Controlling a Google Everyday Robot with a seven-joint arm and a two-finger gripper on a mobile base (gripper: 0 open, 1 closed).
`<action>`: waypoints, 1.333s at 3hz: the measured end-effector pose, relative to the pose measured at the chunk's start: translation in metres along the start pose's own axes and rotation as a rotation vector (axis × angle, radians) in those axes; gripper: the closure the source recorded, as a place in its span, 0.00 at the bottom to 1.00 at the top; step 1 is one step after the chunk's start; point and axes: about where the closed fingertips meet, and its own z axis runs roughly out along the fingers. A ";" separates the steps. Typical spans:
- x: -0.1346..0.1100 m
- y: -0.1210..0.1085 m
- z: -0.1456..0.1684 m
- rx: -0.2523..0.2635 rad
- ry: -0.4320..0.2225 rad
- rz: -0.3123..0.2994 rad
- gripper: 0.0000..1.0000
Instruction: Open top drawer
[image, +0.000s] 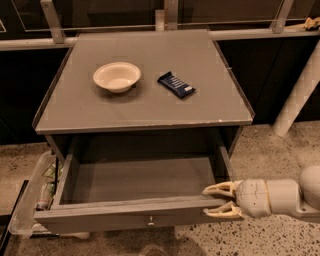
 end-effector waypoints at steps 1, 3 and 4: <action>0.002 0.010 -0.003 0.000 0.014 -0.007 1.00; 0.001 0.010 -0.003 0.000 0.014 -0.007 0.82; 0.001 0.010 -0.003 0.000 0.014 -0.007 0.58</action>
Offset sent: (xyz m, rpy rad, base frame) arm -0.3664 -0.1808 -0.0728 -0.6460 -0.2380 -0.1498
